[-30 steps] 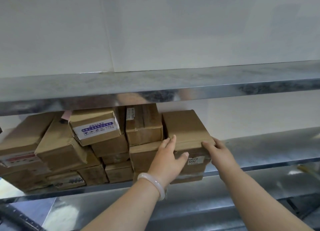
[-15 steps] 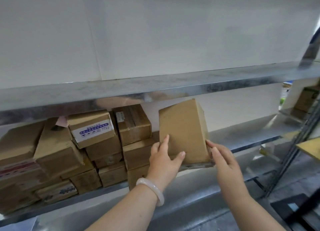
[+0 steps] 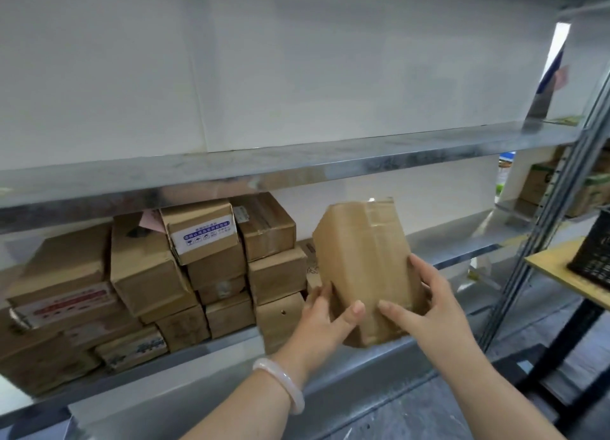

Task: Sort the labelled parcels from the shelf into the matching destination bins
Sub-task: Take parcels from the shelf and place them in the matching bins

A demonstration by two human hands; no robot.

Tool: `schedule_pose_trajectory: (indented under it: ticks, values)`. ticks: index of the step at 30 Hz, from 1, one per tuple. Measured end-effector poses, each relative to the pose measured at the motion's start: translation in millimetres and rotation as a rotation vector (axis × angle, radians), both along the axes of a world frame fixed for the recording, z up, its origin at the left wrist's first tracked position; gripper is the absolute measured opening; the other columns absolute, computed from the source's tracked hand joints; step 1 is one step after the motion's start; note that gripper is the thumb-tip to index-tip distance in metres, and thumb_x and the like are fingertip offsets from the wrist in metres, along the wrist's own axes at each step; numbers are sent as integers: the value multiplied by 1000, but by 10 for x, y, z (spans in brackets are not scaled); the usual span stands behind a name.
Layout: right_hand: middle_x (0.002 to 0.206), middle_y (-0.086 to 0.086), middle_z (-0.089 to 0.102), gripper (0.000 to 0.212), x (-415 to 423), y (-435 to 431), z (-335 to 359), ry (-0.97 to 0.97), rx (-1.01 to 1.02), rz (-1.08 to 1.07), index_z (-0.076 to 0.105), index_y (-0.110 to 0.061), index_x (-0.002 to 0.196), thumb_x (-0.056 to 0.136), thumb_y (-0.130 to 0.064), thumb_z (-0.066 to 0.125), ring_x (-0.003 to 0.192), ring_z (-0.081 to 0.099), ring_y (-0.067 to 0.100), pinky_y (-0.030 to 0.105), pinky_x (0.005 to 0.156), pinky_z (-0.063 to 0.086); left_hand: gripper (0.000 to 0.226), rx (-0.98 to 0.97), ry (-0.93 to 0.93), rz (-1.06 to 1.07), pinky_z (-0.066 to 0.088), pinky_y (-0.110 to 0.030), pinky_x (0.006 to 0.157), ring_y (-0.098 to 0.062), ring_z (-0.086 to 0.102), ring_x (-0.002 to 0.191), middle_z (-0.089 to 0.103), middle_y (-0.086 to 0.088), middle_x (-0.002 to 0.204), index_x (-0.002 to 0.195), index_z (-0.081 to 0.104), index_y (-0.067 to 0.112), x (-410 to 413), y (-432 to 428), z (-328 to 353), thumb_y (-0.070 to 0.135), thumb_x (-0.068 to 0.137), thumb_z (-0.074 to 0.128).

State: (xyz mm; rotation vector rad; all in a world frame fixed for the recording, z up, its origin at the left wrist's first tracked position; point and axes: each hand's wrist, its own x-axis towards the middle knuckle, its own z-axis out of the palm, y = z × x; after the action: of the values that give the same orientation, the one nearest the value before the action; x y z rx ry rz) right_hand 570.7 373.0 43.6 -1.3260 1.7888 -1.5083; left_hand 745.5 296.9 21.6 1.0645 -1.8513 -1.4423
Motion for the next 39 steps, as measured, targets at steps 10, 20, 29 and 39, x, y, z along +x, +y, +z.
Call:
schedule_pose_trajectory:
  ticks: [10, 20, 29, 39]
  values:
    - [143, -42, 24, 60, 847, 103, 61, 434, -223, 223, 34, -55, 137, 87, -34, 61, 138, 18, -9, 46, 107, 42, 65, 5, 259, 328, 45, -6, 78, 9, 55, 110, 57, 26, 121, 136, 36, 46, 697, 125, 84, 45, 83, 73]
    - [148, -25, 37, 50, 1587, 48, 157, 669, -417, 500, 42, -36, 143, 93, -39, 42, 142, 28, 6, 36, 113, 29, 145, 166, 480, 415, 49, -46, 104, -18, 60, 123, 60, 5, 137, 152, 3, 50, 1503, 365, 49, 45, 42, 97]
    - [143, -37, 31, 53, 2481, -11, 247, 516, -460, 657, 40, -44, 140, 91, -38, 58, 136, 28, -6, 21, 111, 26, 119, 76, 496, 707, 58, -42, 84, -18, 68, 110, 66, 7, 127, 140, 26, 63, 2864, 1100, 36, 56, 43, 94]
    - [112, -28, 64, 68, 4152, 82, 108, -168, 109, 1098, 53, -61, 116, 52, -66, 74, 98, 62, -6, 16, 73, 51, 108, 21, 584, 1000, 59, -38, 81, -19, 69, 109, 69, 11, 124, 148, 25, 52, 4262, 2235, 159, 41, 62, 89]
